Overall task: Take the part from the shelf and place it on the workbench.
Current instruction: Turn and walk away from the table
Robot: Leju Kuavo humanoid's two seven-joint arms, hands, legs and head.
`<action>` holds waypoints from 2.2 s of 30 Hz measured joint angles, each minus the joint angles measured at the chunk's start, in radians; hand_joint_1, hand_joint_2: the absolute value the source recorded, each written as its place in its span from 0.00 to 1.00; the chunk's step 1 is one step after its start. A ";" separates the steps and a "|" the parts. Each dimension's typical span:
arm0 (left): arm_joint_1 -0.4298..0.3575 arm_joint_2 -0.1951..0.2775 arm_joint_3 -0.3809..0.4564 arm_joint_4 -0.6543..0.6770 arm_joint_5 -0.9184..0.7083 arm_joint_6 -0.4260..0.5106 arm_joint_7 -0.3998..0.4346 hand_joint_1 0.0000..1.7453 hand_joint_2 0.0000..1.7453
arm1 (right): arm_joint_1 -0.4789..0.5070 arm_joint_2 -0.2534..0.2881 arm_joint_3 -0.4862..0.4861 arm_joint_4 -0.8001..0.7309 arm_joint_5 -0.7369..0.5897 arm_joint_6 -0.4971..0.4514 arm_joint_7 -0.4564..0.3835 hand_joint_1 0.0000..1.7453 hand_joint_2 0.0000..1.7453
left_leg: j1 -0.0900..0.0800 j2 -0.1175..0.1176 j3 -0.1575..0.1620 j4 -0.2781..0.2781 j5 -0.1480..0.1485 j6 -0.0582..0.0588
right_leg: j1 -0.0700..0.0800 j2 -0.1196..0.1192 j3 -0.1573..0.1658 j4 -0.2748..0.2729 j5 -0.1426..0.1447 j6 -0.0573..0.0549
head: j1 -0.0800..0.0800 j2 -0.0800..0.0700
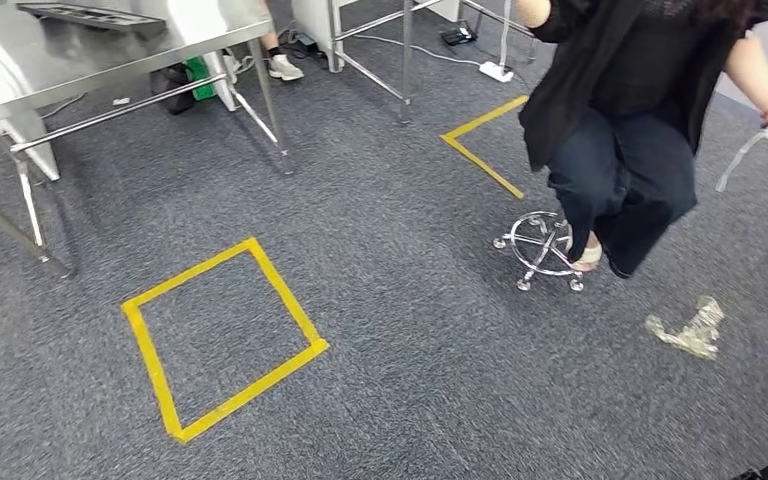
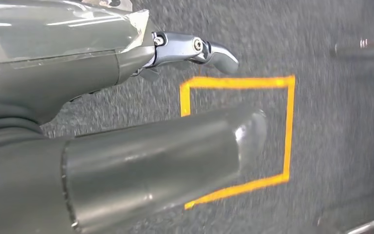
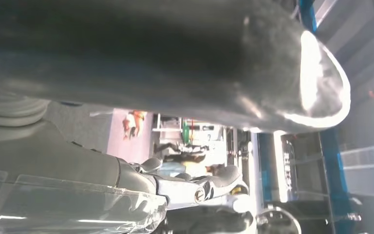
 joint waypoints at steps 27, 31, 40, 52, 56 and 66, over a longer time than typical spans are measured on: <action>0.000 0.001 -0.031 0.054 0.063 0.059 -0.004 0.00 0.00 | 0.089 0.140 0.002 0.089 -0.061 0.068 0.041 0.00 0.00 | -0.008 0.108 0.086 -0.173 0.096 0.010 | 0.008 -0.037 -0.010 0.010 -0.004 0.023 | 0.008 0.000; 0.004 -0.012 -0.029 0.036 0.069 0.051 0.004 0.00 0.00 | 0.092 0.157 0.005 0.087 -0.044 0.071 0.042 0.00 0.00 | 0.001 0.000 -0.005 0.033 -0.024 -0.002 | 0.001 0.005 -0.011 0.006 0.004 0.000 | 0.000 0.000; 0.006 -0.020 -0.024 0.029 0.060 0.036 0.019 0.00 0.00 | 0.091 0.196 -0.032 0.114 -0.057 0.112 0.101 0.00 0.00 | 0.007 -0.095 0.073 -0.159 0.091 0.010 | 0.012 0.118 -0.032 0.025 0.012 0.017 | 0.002 0.000; 0.002 -0.026 -0.020 0.023 0.056 0.034 0.018 0.00 0.00 | 0.083 0.224 -0.096 0.154 -0.058 0.140 0.105 0.00 0.00 | -0.006 0.074 0.085 -0.174 0.100 0.037 | 0.006 -0.045 -0.063 0.103 -0.031 0.057 | 0.012 0.000; 0.000 -0.026 -0.020 0.022 0.055 0.034 0.018 0.00 0.00 | 0.082 0.227 -0.101 0.158 -0.058 0.140 0.105 0.00 0.00 | -0.011 0.111 0.100 -0.176 0.089 0.016 | 0.017 -0.060 -0.022 0.026 -0.005 0.033 | 0.008 0.000; 0.004 -0.027 -0.019 0.022 0.054 0.034 0.018 0.00 0.00 | 0.080 0.237 -0.107 0.167 -0.058 0.140 0.105 0.00 0.00 | 0.003 -0.027 0.002 0.010 0.031 0.003 | 0.008 0.067 -0.023 0.023 0.007 -0.005 | -0.005 0.000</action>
